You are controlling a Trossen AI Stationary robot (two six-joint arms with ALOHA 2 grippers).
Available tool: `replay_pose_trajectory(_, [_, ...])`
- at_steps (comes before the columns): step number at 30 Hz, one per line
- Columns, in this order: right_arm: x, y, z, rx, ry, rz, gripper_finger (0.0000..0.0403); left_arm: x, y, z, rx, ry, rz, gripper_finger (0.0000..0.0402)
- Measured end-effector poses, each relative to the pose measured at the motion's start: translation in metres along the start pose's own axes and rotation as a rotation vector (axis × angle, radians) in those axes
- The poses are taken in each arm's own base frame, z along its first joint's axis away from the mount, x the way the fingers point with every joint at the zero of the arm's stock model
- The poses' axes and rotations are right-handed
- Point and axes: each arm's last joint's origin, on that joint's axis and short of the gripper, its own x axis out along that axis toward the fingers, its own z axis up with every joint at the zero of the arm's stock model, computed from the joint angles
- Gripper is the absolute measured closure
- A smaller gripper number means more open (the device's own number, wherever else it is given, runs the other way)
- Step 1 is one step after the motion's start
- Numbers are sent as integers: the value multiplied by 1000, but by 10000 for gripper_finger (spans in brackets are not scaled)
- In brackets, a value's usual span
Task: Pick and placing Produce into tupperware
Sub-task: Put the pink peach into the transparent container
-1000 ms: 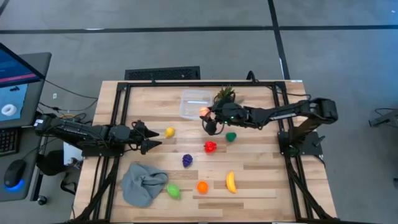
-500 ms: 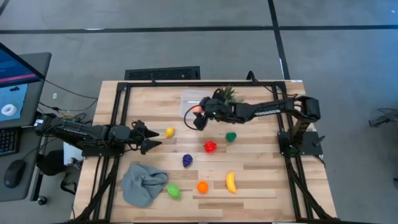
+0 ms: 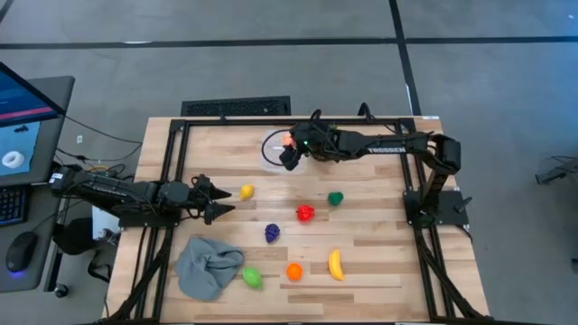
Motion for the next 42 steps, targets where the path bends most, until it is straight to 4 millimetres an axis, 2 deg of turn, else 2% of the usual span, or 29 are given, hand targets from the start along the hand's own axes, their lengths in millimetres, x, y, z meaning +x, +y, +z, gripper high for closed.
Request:
replay_pose_trajectory(10, [5,-11,-1,7,45,9,142,0,0,0,2,-5,6,78])
replay_pose_trajectory(14, [17,-13,-6,13,85,51,142,0,0,0,1,-7,9,78])
replay_pose_trajectory(18, [33,-3,-14,-26,142,63,142,0,0,0,-15,-7,11,78])
replay_pose_trajectory(22, [42,6,-8,-64,128,73,142,1,1,0,-33,-3,14,78])
replay_pose_trajectory(28, [61,6,-12,-83,195,72,142,1,1,-1,-45,1,15,78])
replay_pose_trajectory(42, [65,-4,-12,-70,229,87,142,1,1,-1,-25,1,16,78])
